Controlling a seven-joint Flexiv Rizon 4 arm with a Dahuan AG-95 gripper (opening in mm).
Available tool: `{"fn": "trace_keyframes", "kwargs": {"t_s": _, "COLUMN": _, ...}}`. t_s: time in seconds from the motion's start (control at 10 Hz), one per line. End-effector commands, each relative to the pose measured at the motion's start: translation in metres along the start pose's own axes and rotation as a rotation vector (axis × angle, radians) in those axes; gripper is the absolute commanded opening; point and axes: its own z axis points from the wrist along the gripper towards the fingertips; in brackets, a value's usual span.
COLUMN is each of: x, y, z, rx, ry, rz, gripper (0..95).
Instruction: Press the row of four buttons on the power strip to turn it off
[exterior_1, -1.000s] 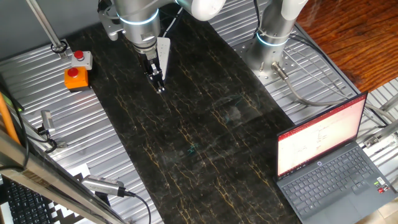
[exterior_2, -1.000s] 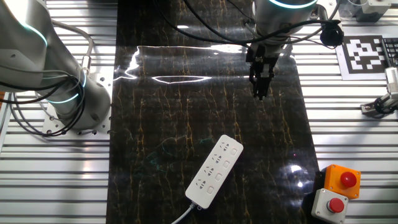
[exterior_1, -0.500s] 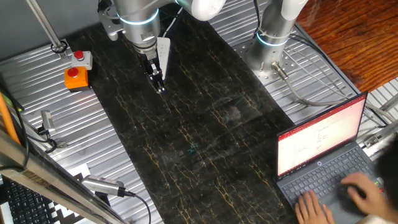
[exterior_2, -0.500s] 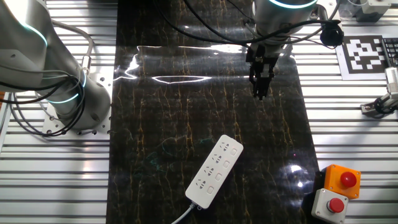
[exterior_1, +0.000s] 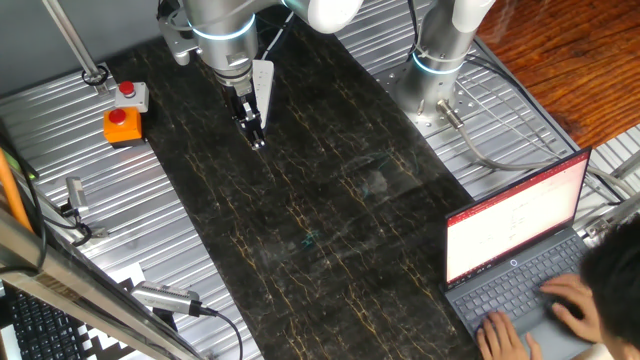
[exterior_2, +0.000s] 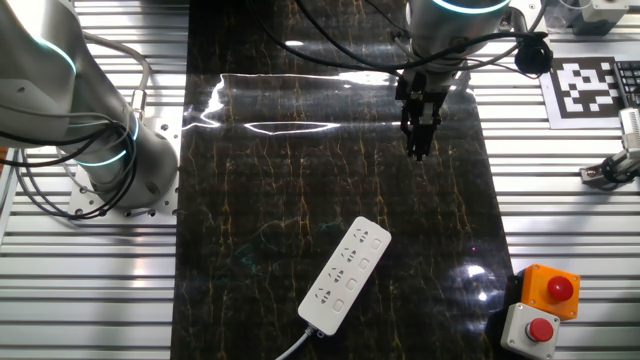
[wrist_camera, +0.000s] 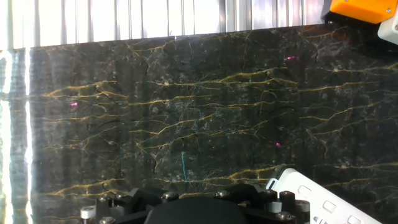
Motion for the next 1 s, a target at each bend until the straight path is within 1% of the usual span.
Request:
{"fn": "trace_keyframes", "kwargs": {"t_s": 0.1, "x": 0.0000, "y": -0.0001, "z": -0.0001, "rx": -0.024, "ry": -0.001, "rz": -0.042, "gripper": 0.0}}
{"fn": "trace_keyframes", "kwargs": {"t_s": 1.0, "x": -0.0007, "y": 0.0001, "z": -0.0005, "rx": -0.018, "ry": -0.001, "rz": -0.043, "gripper": 0.0}}
